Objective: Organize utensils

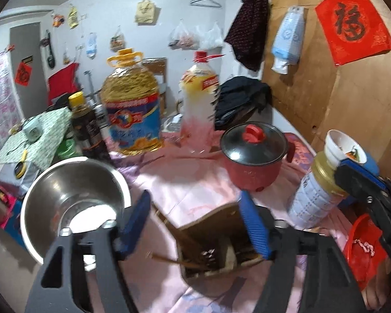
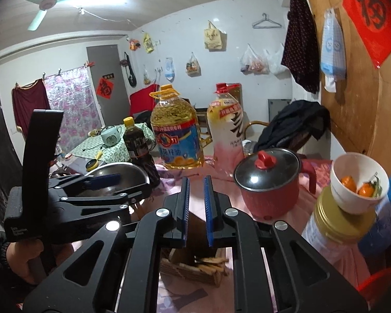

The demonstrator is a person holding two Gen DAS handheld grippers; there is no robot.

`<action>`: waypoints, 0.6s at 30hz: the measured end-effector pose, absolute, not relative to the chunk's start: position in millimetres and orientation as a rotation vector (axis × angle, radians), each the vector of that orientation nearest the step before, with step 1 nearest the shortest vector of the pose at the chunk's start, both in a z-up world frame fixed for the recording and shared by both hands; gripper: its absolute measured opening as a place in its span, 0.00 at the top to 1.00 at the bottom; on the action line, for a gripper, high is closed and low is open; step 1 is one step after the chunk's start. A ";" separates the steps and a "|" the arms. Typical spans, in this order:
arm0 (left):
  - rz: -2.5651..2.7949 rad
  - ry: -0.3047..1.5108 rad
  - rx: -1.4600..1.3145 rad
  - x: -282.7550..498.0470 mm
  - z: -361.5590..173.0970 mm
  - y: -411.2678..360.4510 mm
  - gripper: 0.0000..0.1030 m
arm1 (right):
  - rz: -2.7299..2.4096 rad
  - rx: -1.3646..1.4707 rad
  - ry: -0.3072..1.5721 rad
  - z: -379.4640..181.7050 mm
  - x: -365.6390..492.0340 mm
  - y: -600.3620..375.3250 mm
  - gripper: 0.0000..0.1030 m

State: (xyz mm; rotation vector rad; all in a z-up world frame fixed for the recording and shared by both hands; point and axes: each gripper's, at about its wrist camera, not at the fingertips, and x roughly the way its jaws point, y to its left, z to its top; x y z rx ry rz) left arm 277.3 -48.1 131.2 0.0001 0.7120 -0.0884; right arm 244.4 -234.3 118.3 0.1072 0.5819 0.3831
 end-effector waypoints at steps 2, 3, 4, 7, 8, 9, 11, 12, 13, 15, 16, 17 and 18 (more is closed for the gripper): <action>-0.058 0.718 -0.006 266.3 131.1 -44.8 0.14 | 0.370 0.112 0.593 117.8 238.3 -235.9 0.74; -0.049 0.721 -0.010 261.6 131.4 -43.2 0.13 | 0.358 0.115 0.599 117.0 232.6 -236.6 0.70; -0.038 0.726 -0.017 254.7 131.1 -41.1 0.11 | 0.352 0.118 0.602 116.4 228.2 -237.1 0.66; -0.023 0.740 -0.029 236.1 130.2 -37.5 0.06 | 0.335 0.111 0.604 116.2 210.7 -237.0 0.65; -0.014 0.742 -0.031 230.3 130.3 -36.7 0.05 | 0.331 0.105 0.604 116.5 207.1 -236.5 0.63; -0.007 0.744 -0.033 225.8 130.4 -36.2 0.05 | 0.320 0.096 0.605 116.6 199.5 -235.5 0.61; 0.005 0.751 -0.040 212.2 130.2 -34.2 0.05 | 0.317 0.088 0.602 116.3 186.5 -233.7 0.54; 0.010 0.753 -0.043 207.1 130.3 -34.1 0.05 | 0.313 0.083 0.603 115.7 180.4 -232.8 0.52; 0.019 0.758 -0.050 200.7 130.1 -32.8 0.05 | 0.309 0.078 0.604 114.9 175.0 -232.1 0.48; 0.035 0.766 -0.062 189.9 128.9 -29.7 0.05 | 0.296 0.066 0.608 112.5 163.5 -230.7 0.42; 0.039 0.770 -0.068 184.4 128.5 -28.0 0.05 | 0.292 0.063 0.613 110.5 159.3 -230.9 0.40; 0.041 0.772 -0.074 179.2 127.9 -26.3 0.05 | 0.288 0.062 0.626 108.1 155.0 -230.3 0.39; 0.042 0.773 -0.079 175.6 127.4 -25.6 0.05 | 0.289 0.062 0.638 106.2 152.8 -229.6 0.38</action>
